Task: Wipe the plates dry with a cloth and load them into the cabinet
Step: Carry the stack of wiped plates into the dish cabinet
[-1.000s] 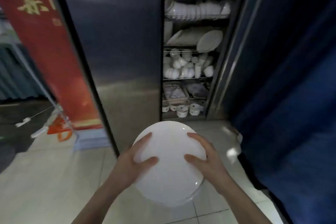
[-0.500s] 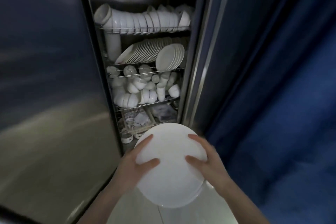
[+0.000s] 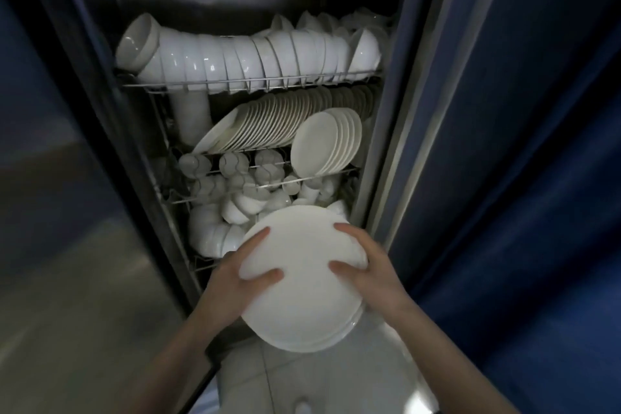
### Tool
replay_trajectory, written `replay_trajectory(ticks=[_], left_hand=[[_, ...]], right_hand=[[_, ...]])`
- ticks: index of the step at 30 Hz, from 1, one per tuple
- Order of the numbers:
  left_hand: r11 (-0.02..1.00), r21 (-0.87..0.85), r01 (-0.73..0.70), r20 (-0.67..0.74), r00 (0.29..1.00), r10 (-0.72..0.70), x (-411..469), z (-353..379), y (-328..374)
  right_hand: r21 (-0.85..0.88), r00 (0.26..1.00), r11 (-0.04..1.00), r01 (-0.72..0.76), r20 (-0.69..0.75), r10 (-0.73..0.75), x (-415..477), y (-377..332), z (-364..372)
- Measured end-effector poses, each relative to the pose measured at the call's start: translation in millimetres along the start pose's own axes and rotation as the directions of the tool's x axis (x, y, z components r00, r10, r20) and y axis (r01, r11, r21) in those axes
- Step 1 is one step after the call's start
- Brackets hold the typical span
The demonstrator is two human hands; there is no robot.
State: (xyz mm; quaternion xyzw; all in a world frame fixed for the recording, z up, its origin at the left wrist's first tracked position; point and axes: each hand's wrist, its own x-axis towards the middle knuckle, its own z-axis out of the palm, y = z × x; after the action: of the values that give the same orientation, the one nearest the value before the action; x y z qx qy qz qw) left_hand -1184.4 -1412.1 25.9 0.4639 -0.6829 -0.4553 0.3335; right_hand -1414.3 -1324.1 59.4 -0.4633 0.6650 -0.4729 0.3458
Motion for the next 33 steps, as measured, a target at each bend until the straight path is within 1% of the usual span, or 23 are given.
replay_trajectory(ticks=[3,6,8,11,15,17,23,26,30,33], left_hand=[[1.000,0.004,0.021,-0.037,0.999,-0.021,62.3,-2.1,6.5],[1.000,-0.007,0.021,-0.066,0.998,-0.021,117.5,-5.3,6.1],[0.998,-0.056,0.032,-0.074,0.997,-0.036,148.8,-6.1,2.5],[0.986,-0.159,0.058,-0.126,0.989,-0.079,191.0,-5.8,-1.3],[0.955,-0.296,0.024,-0.167,0.983,-0.077,246.2,2.5,-12.6],[0.943,-0.333,-0.009,-0.196,0.979,-0.060,273.0,9.4,-15.7],[0.954,-0.299,-0.027,-0.220,0.975,-0.042,336.9,26.7,-22.5],[0.950,-0.305,-0.069,-0.250,0.968,-0.010,358.3,37.5,-28.4],[0.937,-0.338,-0.093,-0.244,0.970,0.008,376.9,53.6,-33.2],[0.932,-0.353,-0.080,-0.251,0.968,-0.012,389.6,67.6,-38.9]], right_hand=[[0.012,0.999,0.999,0.032,0.031,-0.033,72.9,-3.1,-0.3],[-0.028,0.998,0.998,0.050,0.045,-0.049,135.1,-9.7,1.5],[-0.060,0.997,0.996,0.071,0.043,-0.068,168.5,-15.2,3.6],[-0.089,0.993,0.990,0.107,0.058,-0.103,213.4,-23.3,8.2],[-0.208,0.993,0.971,0.119,0.039,-0.113,266.8,-30.6,14.2],[-0.264,0.992,0.956,0.129,0.022,-0.128,287.2,-37.8,15.1],[-0.449,0.995,0.889,0.087,0.002,-0.096,340.6,-60.6,17.2],[-0.537,0.996,0.841,0.064,-0.015,-0.085,358.0,-63.8,18.3],[-0.623,0.992,0.780,0.066,-0.045,-0.120,370.6,-67.6,18.0],[-0.654,0.991,0.755,0.048,-0.066,-0.119,379.5,-69.1,16.0]])
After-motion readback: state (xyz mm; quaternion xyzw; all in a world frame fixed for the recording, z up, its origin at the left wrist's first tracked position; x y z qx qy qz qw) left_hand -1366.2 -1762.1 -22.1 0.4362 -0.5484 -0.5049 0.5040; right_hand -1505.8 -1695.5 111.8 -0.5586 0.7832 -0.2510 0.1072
